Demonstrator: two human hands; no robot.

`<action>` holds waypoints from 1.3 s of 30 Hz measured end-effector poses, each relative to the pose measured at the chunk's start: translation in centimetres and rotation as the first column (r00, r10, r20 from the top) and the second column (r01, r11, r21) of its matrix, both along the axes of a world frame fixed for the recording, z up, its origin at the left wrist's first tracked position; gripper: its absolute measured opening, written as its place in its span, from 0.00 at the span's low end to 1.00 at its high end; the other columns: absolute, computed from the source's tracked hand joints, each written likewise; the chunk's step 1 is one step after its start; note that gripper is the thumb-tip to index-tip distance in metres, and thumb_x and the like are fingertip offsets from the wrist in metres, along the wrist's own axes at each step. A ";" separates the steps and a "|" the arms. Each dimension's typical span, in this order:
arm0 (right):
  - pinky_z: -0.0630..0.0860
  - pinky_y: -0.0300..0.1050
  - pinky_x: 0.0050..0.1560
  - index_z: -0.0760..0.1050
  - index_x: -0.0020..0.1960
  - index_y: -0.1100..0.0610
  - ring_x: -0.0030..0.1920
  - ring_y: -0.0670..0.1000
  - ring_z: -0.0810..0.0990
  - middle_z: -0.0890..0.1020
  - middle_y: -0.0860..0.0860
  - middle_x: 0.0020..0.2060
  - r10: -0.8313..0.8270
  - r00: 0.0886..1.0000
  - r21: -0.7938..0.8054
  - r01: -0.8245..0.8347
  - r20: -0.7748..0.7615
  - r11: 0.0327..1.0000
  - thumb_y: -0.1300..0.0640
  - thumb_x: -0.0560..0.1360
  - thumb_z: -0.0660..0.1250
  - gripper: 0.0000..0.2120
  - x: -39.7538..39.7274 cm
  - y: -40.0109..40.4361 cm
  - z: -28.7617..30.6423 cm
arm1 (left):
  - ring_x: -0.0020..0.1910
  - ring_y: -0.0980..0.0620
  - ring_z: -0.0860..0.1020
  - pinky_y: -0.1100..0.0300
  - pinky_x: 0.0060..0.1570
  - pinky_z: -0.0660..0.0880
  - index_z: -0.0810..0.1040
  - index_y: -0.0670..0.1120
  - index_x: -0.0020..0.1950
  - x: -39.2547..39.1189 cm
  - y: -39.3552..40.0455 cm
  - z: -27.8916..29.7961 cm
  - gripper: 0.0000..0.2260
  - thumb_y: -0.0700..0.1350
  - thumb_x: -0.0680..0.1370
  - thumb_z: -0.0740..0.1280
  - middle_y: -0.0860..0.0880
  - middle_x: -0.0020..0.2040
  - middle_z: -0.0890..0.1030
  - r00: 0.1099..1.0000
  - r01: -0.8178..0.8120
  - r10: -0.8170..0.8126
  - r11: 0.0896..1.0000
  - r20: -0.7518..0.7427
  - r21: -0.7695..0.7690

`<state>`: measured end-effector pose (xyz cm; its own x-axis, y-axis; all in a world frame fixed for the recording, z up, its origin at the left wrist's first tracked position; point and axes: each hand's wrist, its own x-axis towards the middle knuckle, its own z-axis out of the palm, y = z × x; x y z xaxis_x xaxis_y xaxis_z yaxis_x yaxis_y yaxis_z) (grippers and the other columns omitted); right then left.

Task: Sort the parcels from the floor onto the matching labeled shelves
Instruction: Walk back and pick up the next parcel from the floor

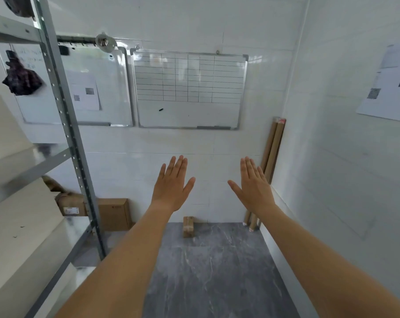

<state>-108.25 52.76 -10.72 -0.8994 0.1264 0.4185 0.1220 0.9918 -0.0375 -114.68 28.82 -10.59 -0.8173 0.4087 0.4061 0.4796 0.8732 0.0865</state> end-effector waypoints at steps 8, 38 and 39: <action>0.39 0.48 0.80 0.39 0.82 0.63 0.82 0.54 0.42 0.44 0.58 0.82 0.038 0.999 0.003 -0.038 0.037 0.999 0.39 0.84 0.48 0.38 -8.2 0.5 -1.4 | 0.80 0.50 0.40 0.52 0.78 0.38 0.42 0.44 0.81 -6.8 1.9 -1.3 0.30 0.57 0.84 0.47 0.48 0.82 0.43 0.999 -0.021 0.021 1.000 0.038 -0.002; 0.42 0.49 0.81 0.40 0.82 0.63 0.82 0.55 0.44 0.45 0.58 0.82 0.115 0.984 -0.037 -0.111 0.137 0.993 0.40 0.84 0.48 0.37 -42.5 7.5 -4.4 | 0.80 0.50 0.44 0.52 0.79 0.42 0.46 0.44 0.81 -39.4 9.1 -3.3 0.29 0.57 0.84 0.47 0.48 0.82 0.48 0.996 -0.059 0.061 0.997 0.057 -0.039; 0.42 0.49 0.81 0.40 0.82 0.63 0.82 0.55 0.44 0.46 0.58 0.82 0.112 0.984 -0.047 -0.107 0.136 0.993 0.40 0.84 0.48 0.37 -43.5 7.3 -4.4 | 0.80 0.50 0.43 0.52 0.79 0.42 0.46 0.44 0.81 -40.6 8.8 -3.4 0.29 0.57 0.84 0.47 0.48 0.82 0.48 0.996 -0.061 0.063 0.997 0.062 -0.038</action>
<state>-151.76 60.06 -15.14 -0.9575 0.0380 0.2860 0.0196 0.9976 -0.0671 -155.26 37.66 -13.99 -0.8651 0.3699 0.3387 0.4190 0.9042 0.0825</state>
